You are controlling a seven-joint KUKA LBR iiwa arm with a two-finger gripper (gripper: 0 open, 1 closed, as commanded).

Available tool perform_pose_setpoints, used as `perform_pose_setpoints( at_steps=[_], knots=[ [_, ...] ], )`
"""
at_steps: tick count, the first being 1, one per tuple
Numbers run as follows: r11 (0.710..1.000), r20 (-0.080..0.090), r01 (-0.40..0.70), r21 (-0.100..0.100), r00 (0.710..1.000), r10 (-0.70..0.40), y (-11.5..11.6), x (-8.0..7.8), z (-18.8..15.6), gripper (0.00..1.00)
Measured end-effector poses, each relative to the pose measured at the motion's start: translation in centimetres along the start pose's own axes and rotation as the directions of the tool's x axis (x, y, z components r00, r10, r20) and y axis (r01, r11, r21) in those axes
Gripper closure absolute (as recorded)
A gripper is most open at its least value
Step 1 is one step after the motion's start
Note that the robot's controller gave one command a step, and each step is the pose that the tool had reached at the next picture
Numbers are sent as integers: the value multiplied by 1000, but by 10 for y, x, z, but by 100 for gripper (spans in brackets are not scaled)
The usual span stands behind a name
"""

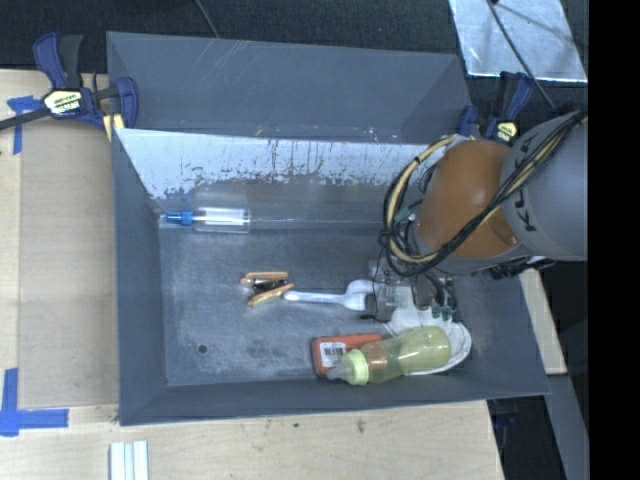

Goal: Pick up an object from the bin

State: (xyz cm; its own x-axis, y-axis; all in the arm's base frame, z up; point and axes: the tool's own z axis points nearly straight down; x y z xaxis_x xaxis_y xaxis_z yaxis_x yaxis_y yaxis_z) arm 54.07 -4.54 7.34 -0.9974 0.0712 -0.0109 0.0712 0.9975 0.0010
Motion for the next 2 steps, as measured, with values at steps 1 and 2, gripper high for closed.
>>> perform_pose_setpoints(
  at_steps=[1,2],
  knots=[
    [1000,0,0,0,1000,0,0,0,0,100],
    [1000,-8,14,1,1000,-14,-4,-9,-109,100]
  ],
)
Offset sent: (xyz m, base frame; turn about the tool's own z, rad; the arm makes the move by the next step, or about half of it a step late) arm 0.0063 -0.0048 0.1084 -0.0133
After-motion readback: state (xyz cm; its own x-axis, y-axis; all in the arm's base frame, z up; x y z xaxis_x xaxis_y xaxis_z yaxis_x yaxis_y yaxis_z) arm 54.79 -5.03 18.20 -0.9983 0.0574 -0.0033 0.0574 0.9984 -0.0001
